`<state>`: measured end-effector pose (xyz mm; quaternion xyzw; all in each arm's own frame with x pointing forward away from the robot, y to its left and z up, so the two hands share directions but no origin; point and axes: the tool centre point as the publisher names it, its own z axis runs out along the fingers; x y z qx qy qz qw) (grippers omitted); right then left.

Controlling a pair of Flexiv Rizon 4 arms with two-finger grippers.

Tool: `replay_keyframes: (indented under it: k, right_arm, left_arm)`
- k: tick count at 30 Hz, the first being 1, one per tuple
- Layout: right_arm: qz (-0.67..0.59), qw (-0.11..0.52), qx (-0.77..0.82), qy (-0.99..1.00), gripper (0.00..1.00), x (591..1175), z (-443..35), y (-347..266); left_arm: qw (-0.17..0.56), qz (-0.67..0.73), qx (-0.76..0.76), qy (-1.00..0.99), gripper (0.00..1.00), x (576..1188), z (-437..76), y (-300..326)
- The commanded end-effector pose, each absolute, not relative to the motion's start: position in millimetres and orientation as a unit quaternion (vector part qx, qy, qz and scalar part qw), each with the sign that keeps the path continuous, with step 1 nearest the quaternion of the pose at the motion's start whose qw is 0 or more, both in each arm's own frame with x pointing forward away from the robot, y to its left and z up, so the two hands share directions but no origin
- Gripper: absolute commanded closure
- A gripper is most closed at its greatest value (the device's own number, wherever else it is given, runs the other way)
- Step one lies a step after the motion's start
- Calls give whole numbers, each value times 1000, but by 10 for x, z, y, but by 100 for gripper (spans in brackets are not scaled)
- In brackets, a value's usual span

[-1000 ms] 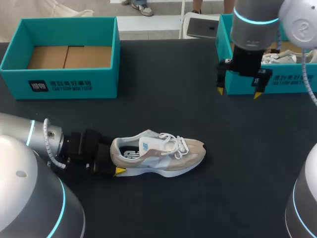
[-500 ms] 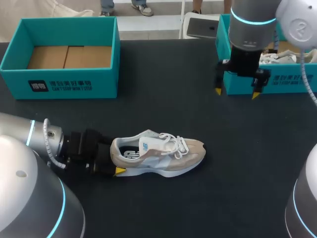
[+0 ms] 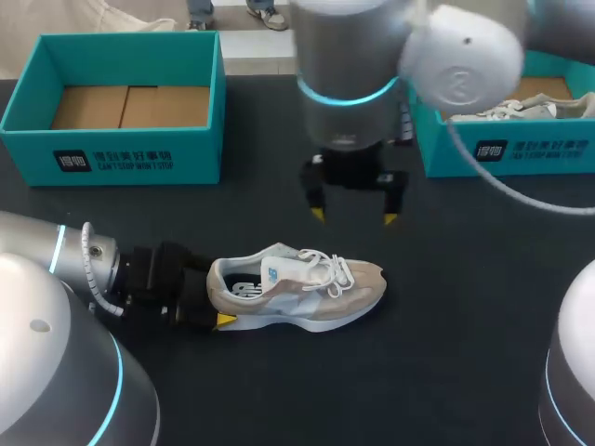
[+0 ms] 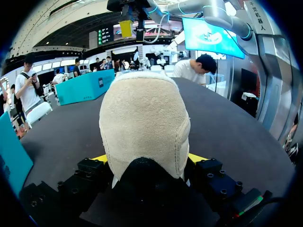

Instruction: Take the shoe out of the shoebox, open the shoe tongue, remove and reinsert the insole, then place the shoe into the shoebox

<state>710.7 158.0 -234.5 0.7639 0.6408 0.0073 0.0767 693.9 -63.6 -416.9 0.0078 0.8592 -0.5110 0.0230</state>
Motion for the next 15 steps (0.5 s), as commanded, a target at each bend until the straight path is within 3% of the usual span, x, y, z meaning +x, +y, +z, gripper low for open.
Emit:
replay_keyframes:
  k: [1, 15]
  right_arm:
    - [-26, 123, 770, 625, 0, 7055, -2511, 2265]
    - [-41, 119, 773, 621, 0, 6837, -2997, 2850]
  left_arm:
    - [23, -510, 8, 860, 100, 6952, -4185, -634]
    - [23, -510, 8, 860, 100, 6952, -4185, -634]
